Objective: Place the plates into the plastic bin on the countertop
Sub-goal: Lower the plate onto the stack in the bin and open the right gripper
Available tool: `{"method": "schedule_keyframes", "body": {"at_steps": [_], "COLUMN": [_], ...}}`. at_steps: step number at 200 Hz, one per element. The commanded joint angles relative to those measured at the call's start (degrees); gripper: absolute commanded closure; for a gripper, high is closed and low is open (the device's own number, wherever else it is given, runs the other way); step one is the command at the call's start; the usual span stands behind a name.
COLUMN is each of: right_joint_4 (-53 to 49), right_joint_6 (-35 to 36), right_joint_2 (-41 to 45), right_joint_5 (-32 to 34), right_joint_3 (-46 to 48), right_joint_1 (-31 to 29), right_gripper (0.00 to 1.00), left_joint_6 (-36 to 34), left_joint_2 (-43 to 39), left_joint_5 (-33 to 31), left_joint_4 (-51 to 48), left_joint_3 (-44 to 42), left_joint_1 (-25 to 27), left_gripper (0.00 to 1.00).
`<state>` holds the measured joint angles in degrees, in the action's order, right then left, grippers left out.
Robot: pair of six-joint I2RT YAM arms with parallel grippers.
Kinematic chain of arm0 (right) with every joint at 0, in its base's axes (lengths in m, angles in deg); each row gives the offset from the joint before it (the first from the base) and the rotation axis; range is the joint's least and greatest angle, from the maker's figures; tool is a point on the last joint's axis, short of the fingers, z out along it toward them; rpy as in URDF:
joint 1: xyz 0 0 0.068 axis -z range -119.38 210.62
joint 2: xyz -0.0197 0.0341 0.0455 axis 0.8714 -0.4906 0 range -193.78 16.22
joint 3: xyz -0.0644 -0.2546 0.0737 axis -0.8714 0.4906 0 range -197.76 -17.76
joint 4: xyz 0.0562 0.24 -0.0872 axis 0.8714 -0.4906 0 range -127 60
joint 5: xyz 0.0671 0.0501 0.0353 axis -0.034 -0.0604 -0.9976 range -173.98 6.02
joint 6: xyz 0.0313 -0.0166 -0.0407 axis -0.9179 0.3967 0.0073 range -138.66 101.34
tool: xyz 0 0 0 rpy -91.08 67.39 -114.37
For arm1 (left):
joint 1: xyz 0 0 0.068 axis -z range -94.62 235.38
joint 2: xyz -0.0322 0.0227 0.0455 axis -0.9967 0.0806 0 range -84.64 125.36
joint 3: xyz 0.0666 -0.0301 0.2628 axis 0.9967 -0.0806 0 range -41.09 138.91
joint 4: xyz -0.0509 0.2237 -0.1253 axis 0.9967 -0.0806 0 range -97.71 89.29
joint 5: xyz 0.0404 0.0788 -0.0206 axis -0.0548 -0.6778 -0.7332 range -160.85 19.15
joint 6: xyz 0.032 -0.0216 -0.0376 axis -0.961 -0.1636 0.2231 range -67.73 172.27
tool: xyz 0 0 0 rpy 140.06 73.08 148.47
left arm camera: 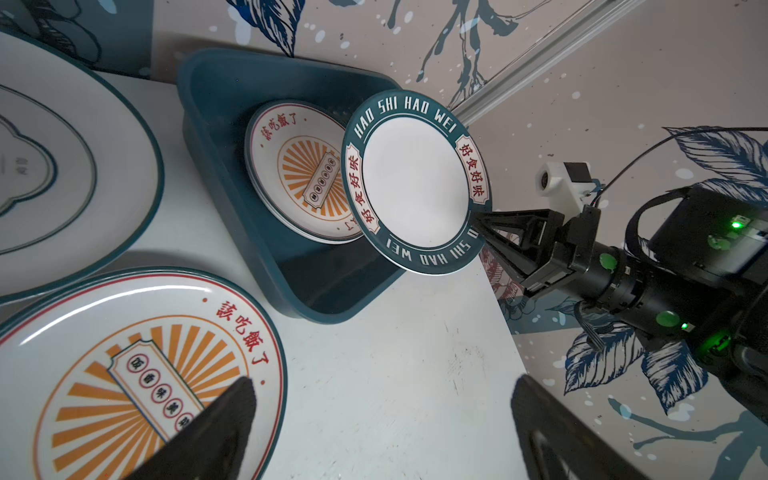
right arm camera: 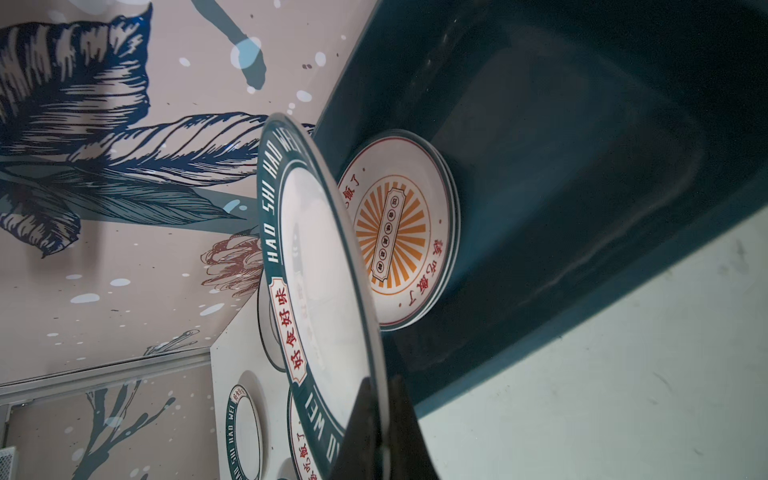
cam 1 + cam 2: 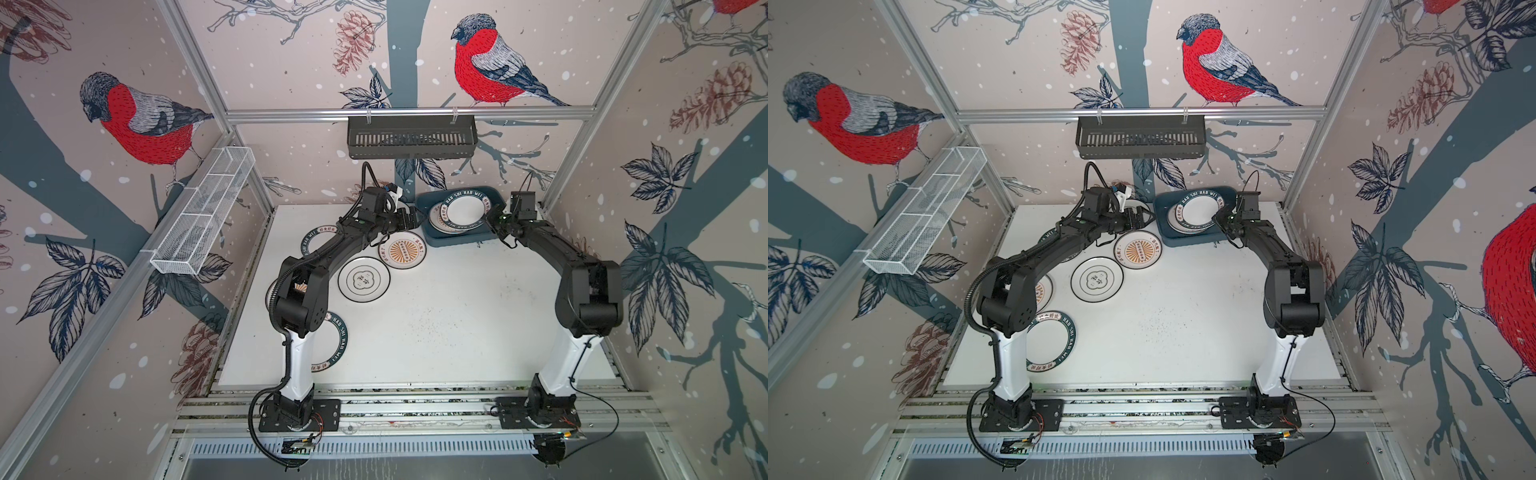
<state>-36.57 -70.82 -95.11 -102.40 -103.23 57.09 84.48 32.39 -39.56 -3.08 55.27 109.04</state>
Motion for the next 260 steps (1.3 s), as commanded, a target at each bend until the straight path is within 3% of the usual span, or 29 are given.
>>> {"method": "schedule_keyframes", "body": {"at_steps": [1, 77, 186, 260], "right_joint_4": [2.1, 2.9, 3.1, 0.3], "right_joint_6": [-1.1, -4.0, -6.0, -4.9], "right_joint_2": [-3.9, -15.8, -21.5, -21.5], "right_joint_5": [-2.6, -5.0, -3.1, -2.0], "right_joint_3": [-3.3, -12.7, -16.4, -16.9], "right_joint_1": [-0.3, -1.1, -0.8, -1.0], "right_gripper": [0.98, 0.98, 0.94, 0.76], "left_joint_6": [-1.1, -2.3, -2.5, -2.1], "left_joint_2": [-0.4, -1.7, -0.3, -0.2], "left_joint_5": [-2.1, -6.5, -8.1, -7.8], "left_joint_4": [0.1, -2.9, -4.6, -4.7], "left_joint_3": [-0.3, -0.7, 1.7, 1.6], "left_joint_1": [-0.5, -1.0, -1.5, -1.8], "left_gripper": [0.04, 0.04, 0.04, 0.04]}}
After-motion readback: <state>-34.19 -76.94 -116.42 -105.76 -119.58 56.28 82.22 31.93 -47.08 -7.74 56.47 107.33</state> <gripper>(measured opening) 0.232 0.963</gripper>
